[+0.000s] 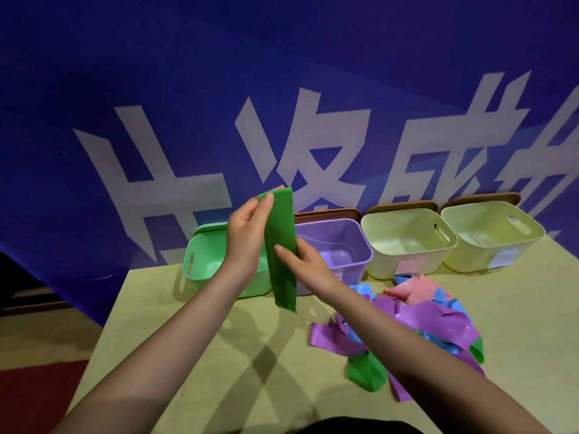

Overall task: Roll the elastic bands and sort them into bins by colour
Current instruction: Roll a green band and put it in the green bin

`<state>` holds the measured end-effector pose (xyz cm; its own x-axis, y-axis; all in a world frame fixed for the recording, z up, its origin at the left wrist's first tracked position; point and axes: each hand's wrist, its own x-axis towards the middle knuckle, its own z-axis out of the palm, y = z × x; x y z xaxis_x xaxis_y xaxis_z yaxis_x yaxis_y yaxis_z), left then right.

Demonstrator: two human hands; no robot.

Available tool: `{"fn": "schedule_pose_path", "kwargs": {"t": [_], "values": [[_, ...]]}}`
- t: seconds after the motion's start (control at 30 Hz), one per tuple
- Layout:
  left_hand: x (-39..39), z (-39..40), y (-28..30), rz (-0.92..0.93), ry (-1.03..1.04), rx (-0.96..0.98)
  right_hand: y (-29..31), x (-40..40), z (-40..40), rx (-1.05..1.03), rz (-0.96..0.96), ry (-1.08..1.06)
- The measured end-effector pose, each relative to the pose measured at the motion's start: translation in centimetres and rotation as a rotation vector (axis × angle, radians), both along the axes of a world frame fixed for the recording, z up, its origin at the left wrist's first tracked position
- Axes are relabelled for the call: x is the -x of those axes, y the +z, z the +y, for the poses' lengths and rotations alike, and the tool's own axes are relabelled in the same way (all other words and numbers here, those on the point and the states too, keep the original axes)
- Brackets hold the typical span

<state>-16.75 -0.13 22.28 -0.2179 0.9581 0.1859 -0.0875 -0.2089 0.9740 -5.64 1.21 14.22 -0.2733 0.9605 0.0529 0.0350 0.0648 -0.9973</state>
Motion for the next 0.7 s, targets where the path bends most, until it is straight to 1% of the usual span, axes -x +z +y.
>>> {"fn": "schedule_pose_path", "kwargs": {"t": [0.1,0.3,0.4,0.7], "values": [[-0.5,0.0,0.6,-0.117,-0.009,0.035,0.7,0.6,0.5,-0.001,0.047,-0.022],[0.3,0.9,0.4,-0.183,0.068,0.051,0.0,0.5,0.5,-0.024,0.014,0.001],[0.7,1.2,0.2,-0.232,0.090,0.070,-0.9,0.2,0.6,0.011,0.042,0.001],[1.3,2.1,-0.5,-0.360,0.083,0.143,-2.2,-0.7,0.5,0.035,0.016,-0.013]]}}
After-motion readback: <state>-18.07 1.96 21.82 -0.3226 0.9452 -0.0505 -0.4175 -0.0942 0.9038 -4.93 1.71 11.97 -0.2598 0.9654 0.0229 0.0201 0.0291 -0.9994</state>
